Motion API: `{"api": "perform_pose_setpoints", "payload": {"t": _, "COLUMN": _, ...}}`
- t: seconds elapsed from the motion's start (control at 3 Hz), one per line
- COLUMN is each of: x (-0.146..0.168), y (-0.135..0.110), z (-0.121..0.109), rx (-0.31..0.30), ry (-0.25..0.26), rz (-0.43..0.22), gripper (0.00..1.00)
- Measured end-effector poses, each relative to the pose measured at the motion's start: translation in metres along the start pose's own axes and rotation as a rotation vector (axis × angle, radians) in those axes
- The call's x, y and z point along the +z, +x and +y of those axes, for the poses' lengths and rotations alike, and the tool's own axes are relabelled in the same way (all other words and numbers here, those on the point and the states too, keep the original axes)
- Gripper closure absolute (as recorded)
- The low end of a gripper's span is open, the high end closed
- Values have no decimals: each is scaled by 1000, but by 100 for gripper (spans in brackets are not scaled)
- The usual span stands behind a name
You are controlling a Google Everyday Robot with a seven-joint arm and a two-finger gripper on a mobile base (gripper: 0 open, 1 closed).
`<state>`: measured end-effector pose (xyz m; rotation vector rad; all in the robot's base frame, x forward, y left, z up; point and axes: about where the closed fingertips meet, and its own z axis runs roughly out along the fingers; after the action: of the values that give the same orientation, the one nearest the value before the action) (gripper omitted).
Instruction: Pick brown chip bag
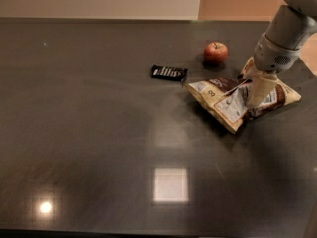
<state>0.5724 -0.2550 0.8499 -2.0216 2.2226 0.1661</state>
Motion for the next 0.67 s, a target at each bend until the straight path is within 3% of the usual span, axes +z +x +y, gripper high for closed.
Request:
{"api": "perform_pose_setpoints", "payload": {"t": 0.33, "x": -8, "y": -2, "z": 6, "rx": 6, "ry": 12, "rz": 6, "gripper": 87}}
{"api": "perform_pose_setpoints", "payload": {"t": 0.67, "x": -23, "y": -13, "z": 12, "rx": 0, "ry": 28, "rz": -4, "gripper": 100}}
